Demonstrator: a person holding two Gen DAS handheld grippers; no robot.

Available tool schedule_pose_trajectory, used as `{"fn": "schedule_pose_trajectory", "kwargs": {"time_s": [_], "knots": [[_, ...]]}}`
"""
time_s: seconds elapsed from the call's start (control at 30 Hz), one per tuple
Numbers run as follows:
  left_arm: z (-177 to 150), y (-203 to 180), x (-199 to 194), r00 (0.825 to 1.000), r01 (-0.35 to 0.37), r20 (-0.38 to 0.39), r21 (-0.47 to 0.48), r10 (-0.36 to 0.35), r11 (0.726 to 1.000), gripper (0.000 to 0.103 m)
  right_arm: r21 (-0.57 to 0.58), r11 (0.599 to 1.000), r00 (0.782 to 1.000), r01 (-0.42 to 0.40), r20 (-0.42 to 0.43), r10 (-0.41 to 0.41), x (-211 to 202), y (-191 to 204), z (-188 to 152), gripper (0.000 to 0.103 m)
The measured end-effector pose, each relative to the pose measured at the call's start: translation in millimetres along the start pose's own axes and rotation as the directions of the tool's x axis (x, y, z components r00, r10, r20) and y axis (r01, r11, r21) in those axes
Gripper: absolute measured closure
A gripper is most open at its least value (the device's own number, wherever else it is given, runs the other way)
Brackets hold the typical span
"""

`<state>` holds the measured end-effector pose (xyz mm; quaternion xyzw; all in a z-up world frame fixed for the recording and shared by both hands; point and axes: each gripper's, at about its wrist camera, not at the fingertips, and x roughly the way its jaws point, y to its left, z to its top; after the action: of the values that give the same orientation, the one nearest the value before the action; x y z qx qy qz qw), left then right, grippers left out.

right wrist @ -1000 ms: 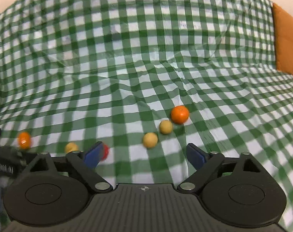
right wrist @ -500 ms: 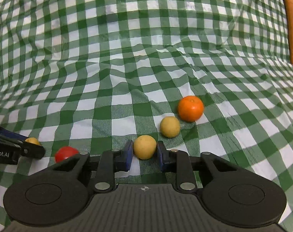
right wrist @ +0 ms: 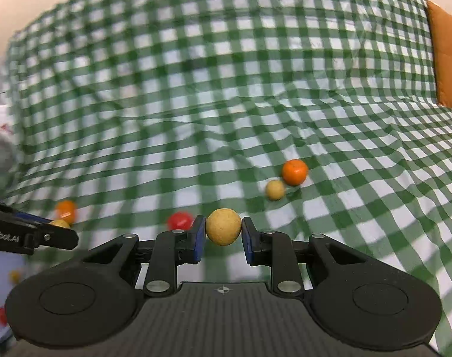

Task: Organize fruits
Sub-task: 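Grasp a yellow fruit with the left tool while the right tool grasps another yellow fruit, then carry both yellow fruits over the blue plate and open both tools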

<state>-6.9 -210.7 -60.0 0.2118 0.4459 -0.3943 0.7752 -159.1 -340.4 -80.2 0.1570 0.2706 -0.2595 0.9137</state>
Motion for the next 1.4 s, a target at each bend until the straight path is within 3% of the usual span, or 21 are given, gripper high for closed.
{"fn": "schedule_pose_trajectory", "kwargs": {"time_s": [0.17, 0.4, 0.67, 1.1, 1.4], "knots": [[-42.0, 10.0, -62.8, 0.999, -0.037, 0.006, -0.020, 0.037, 0.999, 0.075, -0.041, 0.996, 0.996, -0.080, -0.033, 0.079, -57.6, 38.5, -10.3, 0.076], [-94.5, 34.9, -142.5, 0.987, -0.149, 0.057, -0.058, 0.152, 0.987, 0.075, -0.087, 0.973, 0.976, -0.214, -0.068, 0.208, -120.4, 89.7, -22.1, 0.076], [-142.6, 65.6, -198.9, 0.979, -0.179, 0.073, -0.151, 0.191, 0.972, 0.075, -0.181, 0.933, 0.950, -0.310, -0.081, 0.300, -176.6, 143.5, -38.6, 0.076], [-186.1, 92.0, -229.3, 0.972, -0.206, 0.065, -0.241, 0.228, 0.948, 0.074, -0.283, 0.896, 0.940, -0.342, -0.114, 0.323, -214.0, 185.7, -52.0, 0.076], [-188.2, 91.2, -229.4, 0.973, -0.201, 0.065, -0.236, 0.222, 0.951, 0.074, -0.228, 0.919, 0.942, -0.320, -0.177, 0.285, -202.0, 180.5, -54.7, 0.076]]}}
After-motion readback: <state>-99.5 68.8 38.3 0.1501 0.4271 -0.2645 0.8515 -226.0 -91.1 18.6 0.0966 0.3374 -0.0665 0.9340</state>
